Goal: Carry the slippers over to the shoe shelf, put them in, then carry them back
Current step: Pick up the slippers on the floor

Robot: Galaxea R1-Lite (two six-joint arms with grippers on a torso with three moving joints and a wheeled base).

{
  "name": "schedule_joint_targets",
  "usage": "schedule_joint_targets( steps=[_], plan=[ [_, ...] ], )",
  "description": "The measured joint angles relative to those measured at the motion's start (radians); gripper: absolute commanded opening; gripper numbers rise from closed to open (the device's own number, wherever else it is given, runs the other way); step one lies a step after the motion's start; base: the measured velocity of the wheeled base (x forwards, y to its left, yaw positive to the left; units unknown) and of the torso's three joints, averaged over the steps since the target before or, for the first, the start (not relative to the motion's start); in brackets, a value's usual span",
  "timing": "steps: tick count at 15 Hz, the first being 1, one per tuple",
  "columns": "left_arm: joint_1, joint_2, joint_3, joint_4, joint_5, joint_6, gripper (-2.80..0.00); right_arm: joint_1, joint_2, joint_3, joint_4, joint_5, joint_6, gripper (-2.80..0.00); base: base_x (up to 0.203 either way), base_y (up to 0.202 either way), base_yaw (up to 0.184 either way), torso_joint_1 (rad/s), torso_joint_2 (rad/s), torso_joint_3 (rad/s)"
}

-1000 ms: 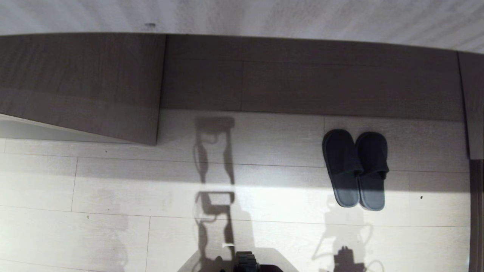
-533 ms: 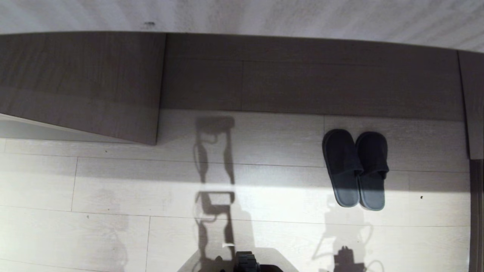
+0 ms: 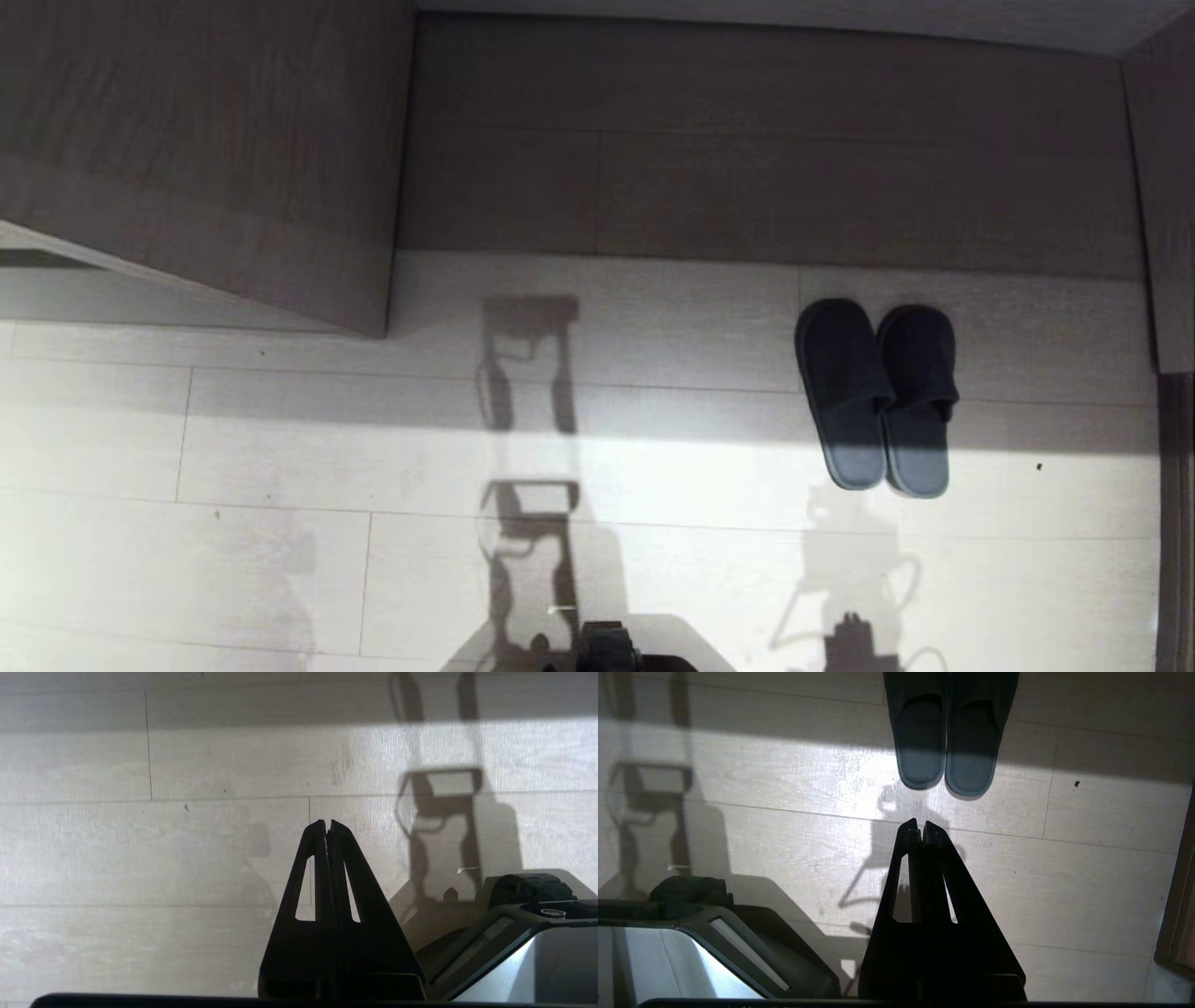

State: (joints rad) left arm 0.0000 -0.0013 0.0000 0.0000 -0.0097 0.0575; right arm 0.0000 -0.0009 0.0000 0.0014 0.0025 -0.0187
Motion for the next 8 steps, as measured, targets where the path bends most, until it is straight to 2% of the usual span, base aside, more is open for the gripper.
schedule_joint_targets(
  steps=[8],
  plan=[
    [0.000,0.000,0.000,0.000,0.001,0.000,-2.80,0.000,0.000,0.000,0.001,0.000,0.000,-2.80,-0.191,0.000,0.002,0.003,0.00,0.001]
  ],
)
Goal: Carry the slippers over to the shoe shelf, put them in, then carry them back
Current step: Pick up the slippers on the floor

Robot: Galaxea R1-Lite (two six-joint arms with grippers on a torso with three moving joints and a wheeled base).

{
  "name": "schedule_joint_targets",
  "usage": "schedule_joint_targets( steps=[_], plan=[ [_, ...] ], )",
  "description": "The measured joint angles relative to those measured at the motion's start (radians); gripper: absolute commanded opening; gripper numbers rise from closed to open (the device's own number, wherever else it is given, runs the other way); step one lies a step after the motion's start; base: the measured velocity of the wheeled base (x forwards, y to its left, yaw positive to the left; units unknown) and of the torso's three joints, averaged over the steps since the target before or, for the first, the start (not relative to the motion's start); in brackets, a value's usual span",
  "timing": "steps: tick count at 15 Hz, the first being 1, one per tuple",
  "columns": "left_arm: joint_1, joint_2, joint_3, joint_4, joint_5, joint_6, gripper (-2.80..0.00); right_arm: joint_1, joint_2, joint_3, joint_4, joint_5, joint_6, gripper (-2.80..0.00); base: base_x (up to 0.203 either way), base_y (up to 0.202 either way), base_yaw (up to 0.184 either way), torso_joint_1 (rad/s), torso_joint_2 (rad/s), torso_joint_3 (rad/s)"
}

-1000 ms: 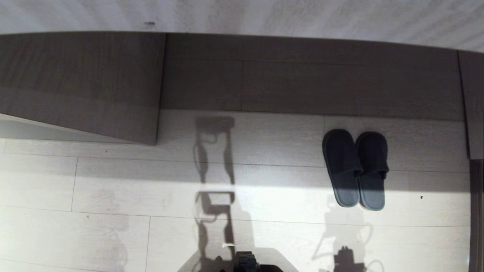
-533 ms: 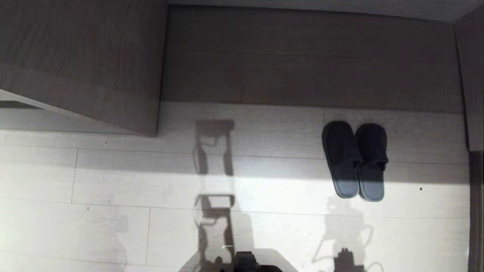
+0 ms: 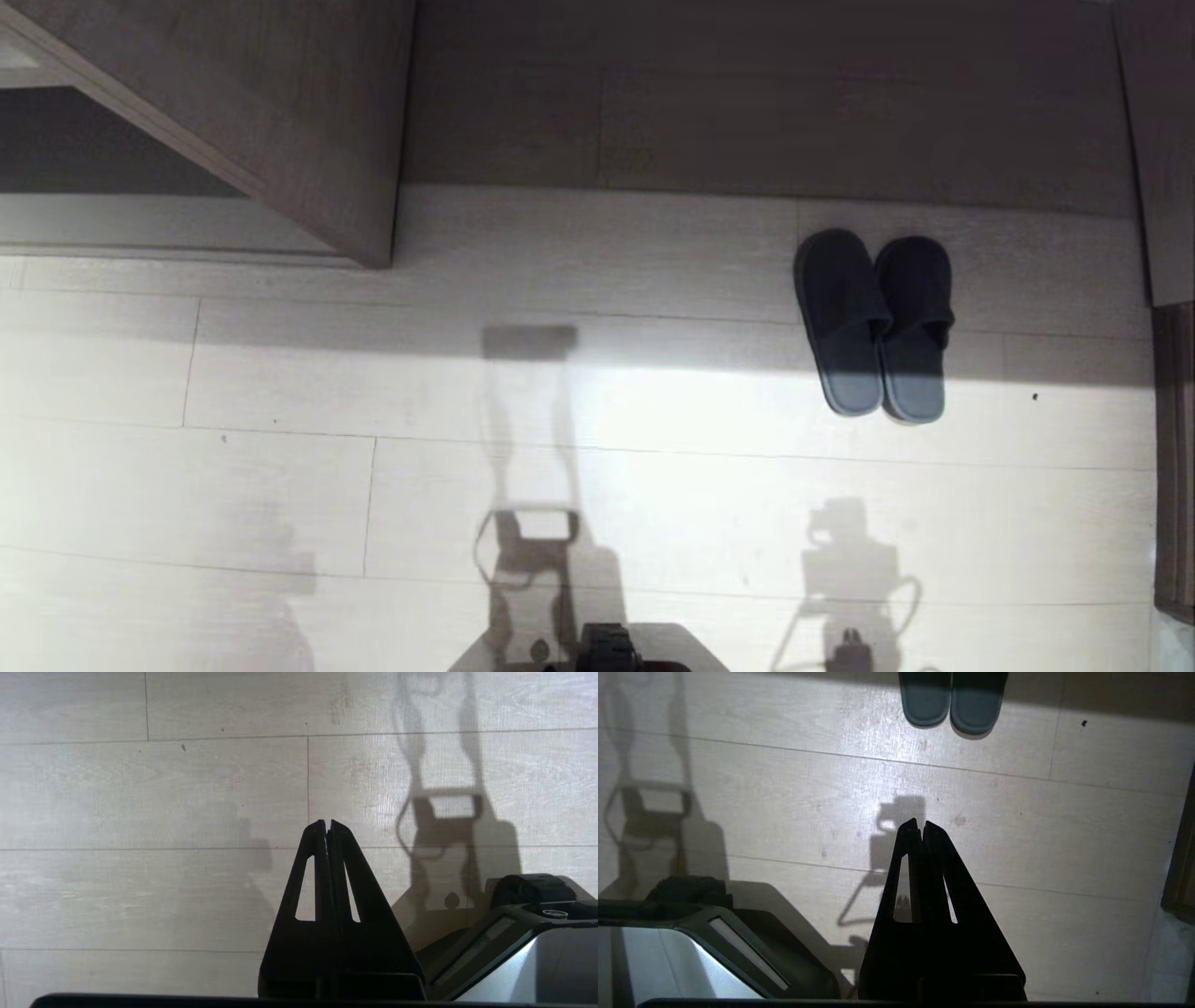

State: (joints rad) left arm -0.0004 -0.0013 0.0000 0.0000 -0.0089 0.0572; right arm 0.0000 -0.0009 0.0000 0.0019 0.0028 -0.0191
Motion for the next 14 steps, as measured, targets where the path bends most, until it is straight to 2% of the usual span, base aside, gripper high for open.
schedule_joint_targets(
  steps=[3,8,11,14],
  plan=[
    [0.000,0.000,0.000,0.000,0.000,0.009,-2.80,0.000,0.000,0.000,-0.001,0.000,0.000,-2.80,-0.041,0.000,0.000,-0.002,0.00,0.001],
    [0.000,0.000,0.000,-0.002,0.005,-0.024,-2.80,0.000,0.000,0.000,-0.001,0.000,0.000,-2.80,0.000,0.000,0.000,0.000,0.00,0.000],
    [0.000,0.000,-0.002,0.004,0.006,-0.020,-2.80,0.000,0.000,0.000,0.000,0.000,0.000,-2.80,0.000,0.000,0.000,0.001,0.00,-0.013],
    [0.000,0.000,-0.002,-0.001,0.004,-0.017,-2.80,0.000,0.000,0.000,-0.001,0.000,0.000,-2.80,0.000,0.000,0.000,0.002,0.00,-0.181]
  ],
)
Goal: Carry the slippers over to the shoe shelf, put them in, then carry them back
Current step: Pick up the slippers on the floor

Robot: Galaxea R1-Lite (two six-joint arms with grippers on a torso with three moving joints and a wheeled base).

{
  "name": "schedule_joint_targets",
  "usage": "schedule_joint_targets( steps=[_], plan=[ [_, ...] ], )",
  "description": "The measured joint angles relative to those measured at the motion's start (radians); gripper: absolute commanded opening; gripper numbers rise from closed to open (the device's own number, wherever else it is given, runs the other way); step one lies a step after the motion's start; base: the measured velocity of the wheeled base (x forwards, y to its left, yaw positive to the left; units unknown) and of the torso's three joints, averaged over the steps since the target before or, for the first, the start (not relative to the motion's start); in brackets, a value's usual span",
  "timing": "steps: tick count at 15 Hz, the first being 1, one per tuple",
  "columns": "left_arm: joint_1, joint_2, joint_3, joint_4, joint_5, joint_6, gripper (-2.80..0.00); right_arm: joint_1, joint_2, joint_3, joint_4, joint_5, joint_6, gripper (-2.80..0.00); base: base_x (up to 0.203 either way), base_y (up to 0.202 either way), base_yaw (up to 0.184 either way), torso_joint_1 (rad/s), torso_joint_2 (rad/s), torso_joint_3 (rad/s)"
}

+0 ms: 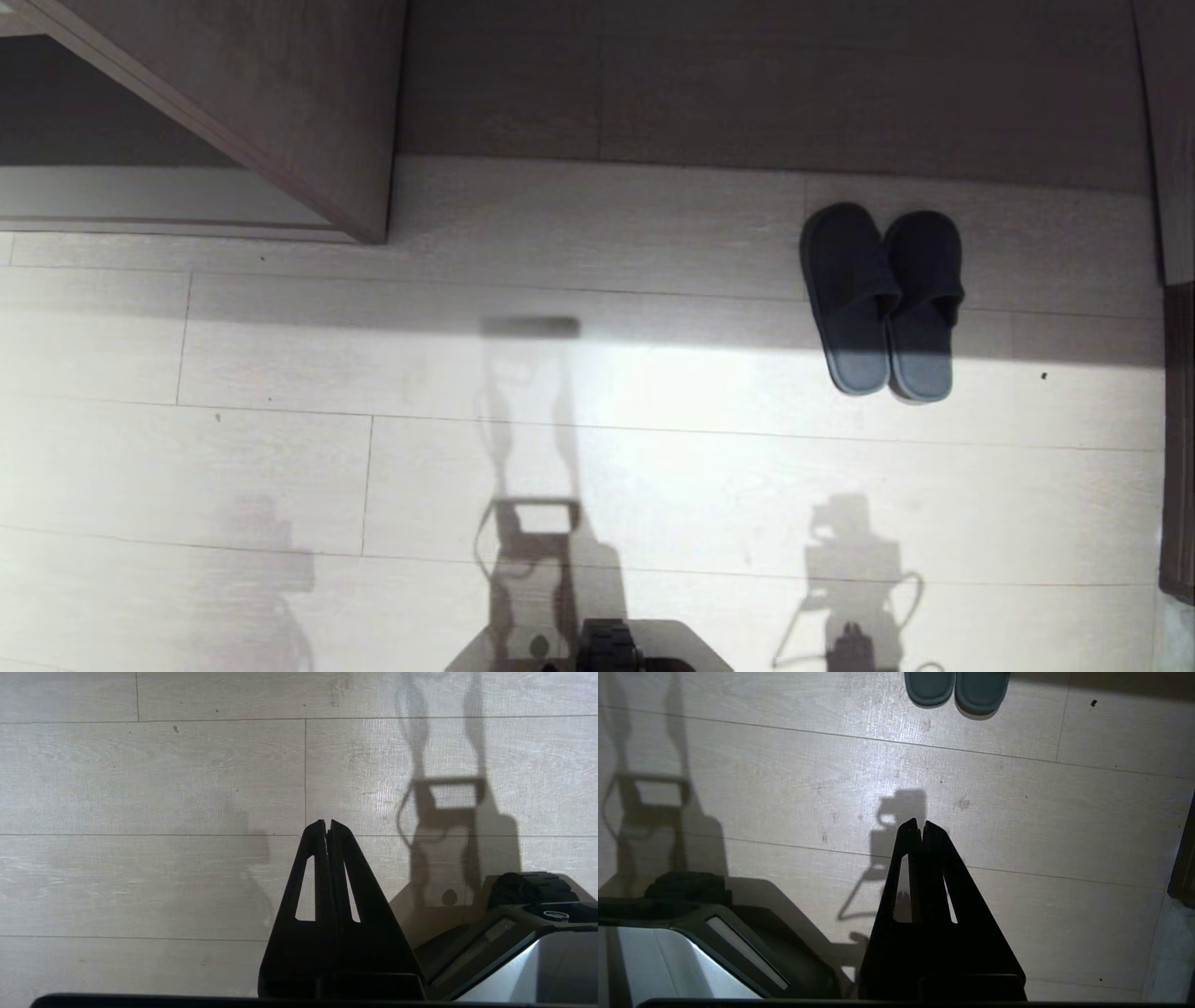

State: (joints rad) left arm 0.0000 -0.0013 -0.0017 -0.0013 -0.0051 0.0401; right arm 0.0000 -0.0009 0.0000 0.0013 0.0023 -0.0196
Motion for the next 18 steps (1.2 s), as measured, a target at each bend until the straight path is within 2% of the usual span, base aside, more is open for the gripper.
schedule_joint_targets(
  steps=[18],
  plan=[
    [0.000,0.000,0.000,0.001,-0.004,0.017,-2.80,0.000,0.000,0.000,0.000,0.000,0.000,-2.80,0.000,0.000,0.000,0.003,0.00,-0.196]
  ],
)
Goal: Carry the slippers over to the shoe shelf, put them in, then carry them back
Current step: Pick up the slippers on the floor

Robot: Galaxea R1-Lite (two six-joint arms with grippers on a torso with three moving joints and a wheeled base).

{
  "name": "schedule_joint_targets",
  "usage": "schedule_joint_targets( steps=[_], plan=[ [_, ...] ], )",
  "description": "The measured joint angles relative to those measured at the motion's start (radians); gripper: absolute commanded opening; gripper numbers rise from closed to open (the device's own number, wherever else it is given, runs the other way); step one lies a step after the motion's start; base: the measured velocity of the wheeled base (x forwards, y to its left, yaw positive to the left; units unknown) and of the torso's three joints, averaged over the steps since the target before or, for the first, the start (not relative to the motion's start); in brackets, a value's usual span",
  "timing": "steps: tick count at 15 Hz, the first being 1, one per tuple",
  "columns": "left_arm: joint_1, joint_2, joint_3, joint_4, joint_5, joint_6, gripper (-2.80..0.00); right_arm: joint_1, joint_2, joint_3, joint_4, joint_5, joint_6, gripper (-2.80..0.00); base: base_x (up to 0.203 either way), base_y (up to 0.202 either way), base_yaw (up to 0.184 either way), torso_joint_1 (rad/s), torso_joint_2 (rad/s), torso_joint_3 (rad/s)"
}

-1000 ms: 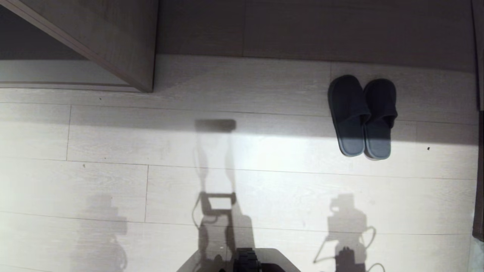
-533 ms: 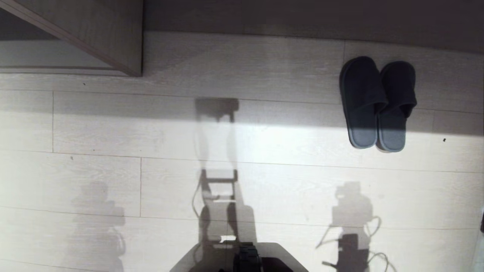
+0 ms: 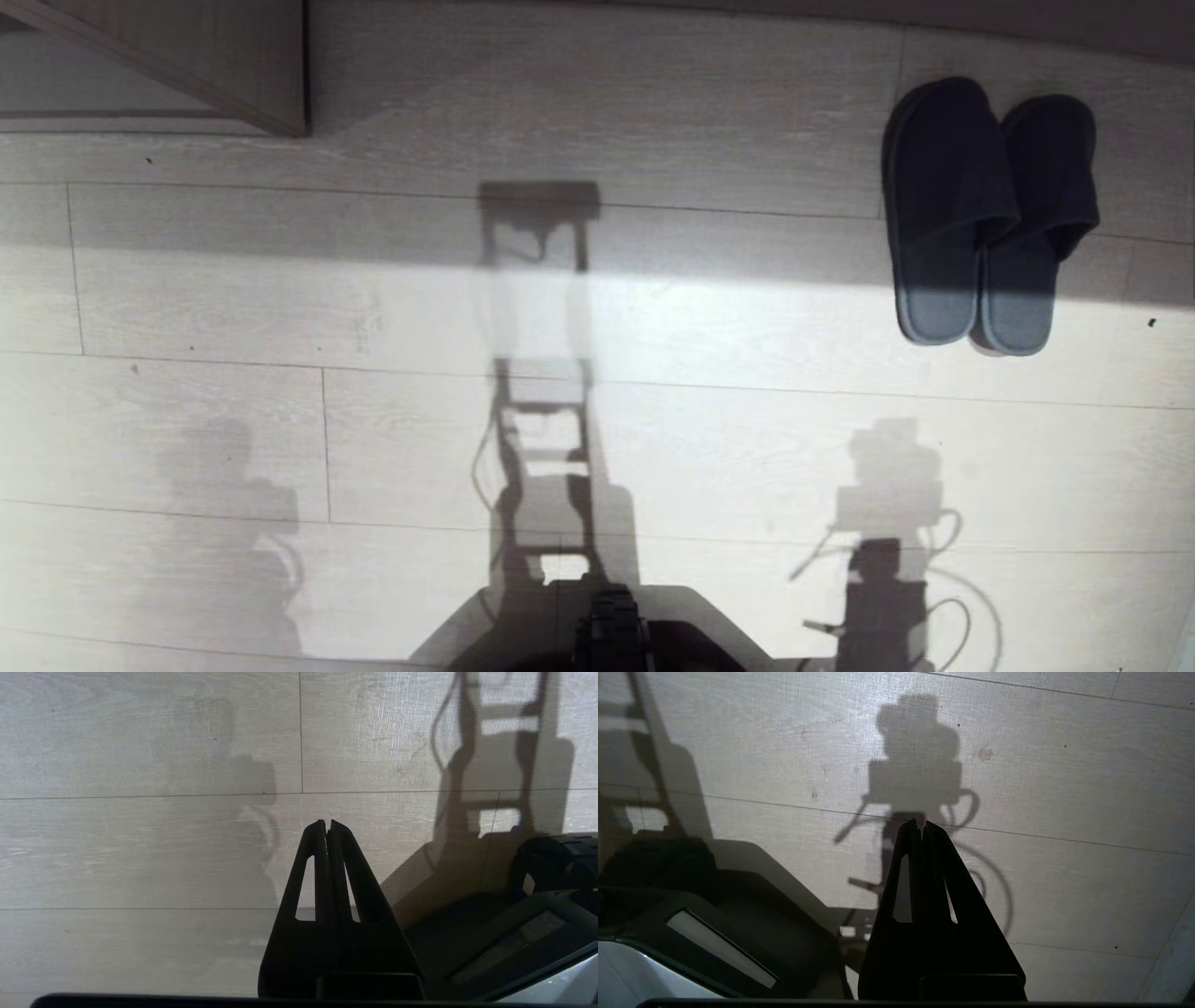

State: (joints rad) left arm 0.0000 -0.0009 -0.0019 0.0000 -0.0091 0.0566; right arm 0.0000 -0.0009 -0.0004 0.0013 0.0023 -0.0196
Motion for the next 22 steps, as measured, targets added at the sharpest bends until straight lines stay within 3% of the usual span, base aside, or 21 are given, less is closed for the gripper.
schedule_joint_targets(
  steps=[9,12,15,19,20,22],
  plan=[
    [0.000,0.000,0.001,0.000,0.000,0.004,-2.80,0.000,0.001,0.000,0.005,-0.004,0.001,-2.80,0.000,0.000,0.000,0.001,0.00,-0.030],
    [0.000,0.000,0.002,0.000,0.001,0.000,-2.80,-0.004,0.025,-0.063,0.036,-0.033,0.000,-2.80,0.000,0.000,0.000,0.000,0.00,0.000],
    [0.000,0.000,0.002,0.000,0.002,0.004,-2.80,-0.004,0.182,-0.199,0.033,-0.036,-0.004,-2.80,0.000,0.000,0.000,0.000,0.00,0.000],
    [0.000,0.000,0.002,0.000,0.001,0.001,-2.80,-0.006,0.570,-0.378,-0.081,-0.045,-0.039,-2.80,0.000,0.000,0.000,0.000,0.00,0.000],
    [0.000,0.000,0.002,-0.001,0.001,0.001,-2.80,-0.007,0.682,-0.415,-0.122,-0.050,-0.044,0.00,0.000,0.000,0.000,0.000,0.00,0.000],
    [0.000,0.000,0.002,-0.001,0.001,0.001,-2.80,-0.012,0.906,-0.476,-0.233,-0.071,-0.052,0.00,0.000,0.000,0.000,0.000,0.00,0.000]
  ],
)
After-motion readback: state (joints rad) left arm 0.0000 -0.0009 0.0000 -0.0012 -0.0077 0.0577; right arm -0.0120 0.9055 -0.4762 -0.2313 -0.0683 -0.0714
